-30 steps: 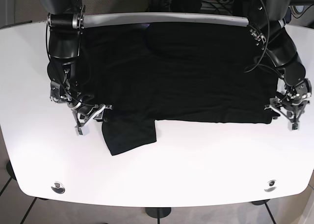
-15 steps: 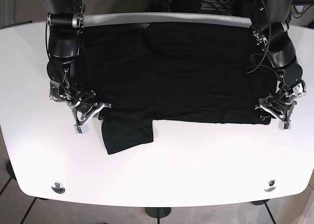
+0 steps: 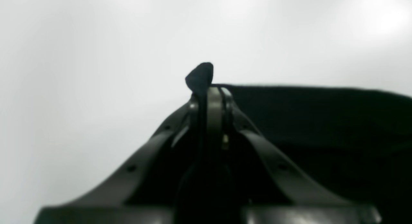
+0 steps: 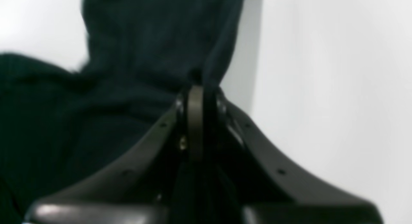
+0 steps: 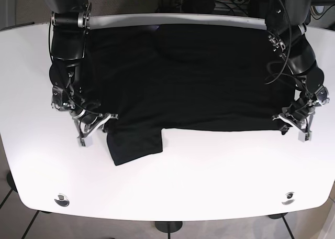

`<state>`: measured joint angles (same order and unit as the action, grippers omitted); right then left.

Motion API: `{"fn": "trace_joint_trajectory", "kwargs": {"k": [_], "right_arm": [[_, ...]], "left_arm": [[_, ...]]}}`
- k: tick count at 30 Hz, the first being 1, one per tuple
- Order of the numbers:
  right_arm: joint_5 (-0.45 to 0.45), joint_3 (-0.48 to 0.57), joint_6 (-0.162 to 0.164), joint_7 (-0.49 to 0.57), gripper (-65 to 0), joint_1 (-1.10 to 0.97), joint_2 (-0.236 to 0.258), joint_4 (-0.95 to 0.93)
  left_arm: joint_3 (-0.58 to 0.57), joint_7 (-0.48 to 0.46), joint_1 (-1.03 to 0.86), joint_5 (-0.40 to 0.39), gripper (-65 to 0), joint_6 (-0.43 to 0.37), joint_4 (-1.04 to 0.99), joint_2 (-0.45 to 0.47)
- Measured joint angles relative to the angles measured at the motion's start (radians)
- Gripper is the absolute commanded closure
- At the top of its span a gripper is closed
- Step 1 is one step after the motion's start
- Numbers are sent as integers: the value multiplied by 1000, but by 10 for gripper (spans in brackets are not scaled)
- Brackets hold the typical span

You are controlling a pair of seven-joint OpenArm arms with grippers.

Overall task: Fold the T-shirt properly
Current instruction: 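Fold the T-shirt in half lengthwise with both grippers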

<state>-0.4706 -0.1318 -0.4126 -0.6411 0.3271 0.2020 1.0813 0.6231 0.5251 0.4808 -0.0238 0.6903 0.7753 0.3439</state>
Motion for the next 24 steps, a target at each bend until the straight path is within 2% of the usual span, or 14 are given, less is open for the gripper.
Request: {"fn": "trace_joint_trajectory", "kwargs": {"k": [1, 5, 9, 11, 13, 16, 20, 24], "right_arm": [[-2, 0, 22, -5, -16, -14, 0, 77], [-5, 0, 42, -126, -16, -85, 3, 343], [-6, -10, 42, -205, -16, -186, 6, 563], [-13, -77, 31, -257, -16, -238, -6, 649], [-3, -130, 32, -310, -16, -300, -9, 718], [-16, -157, 21, -313, -17, -384, -31, 790], [-26, -158, 21, -314, -17, -505, -30, 830], [-23, -158, 20, -310, -21, -579, -31, 831]], "left_arm": [[0, 45, -20, -30, 0, 0, 74, -13], [0, 139, -164, -99, 0, 9, 418, -53], [3, 220, -261, -110, 0, 8, 640, -84], [14, 237, -306, -119, 0, 11, 726, -89], [55, 269, -359, -122, 0, 11, 790, -89], [100, 326, -397, -121, 0, 11, 822, -102], [161, 394, -441, -127, 0, 14, 836, -104], [163, 388, -523, -131, 0, 14, 837, -103]]}}
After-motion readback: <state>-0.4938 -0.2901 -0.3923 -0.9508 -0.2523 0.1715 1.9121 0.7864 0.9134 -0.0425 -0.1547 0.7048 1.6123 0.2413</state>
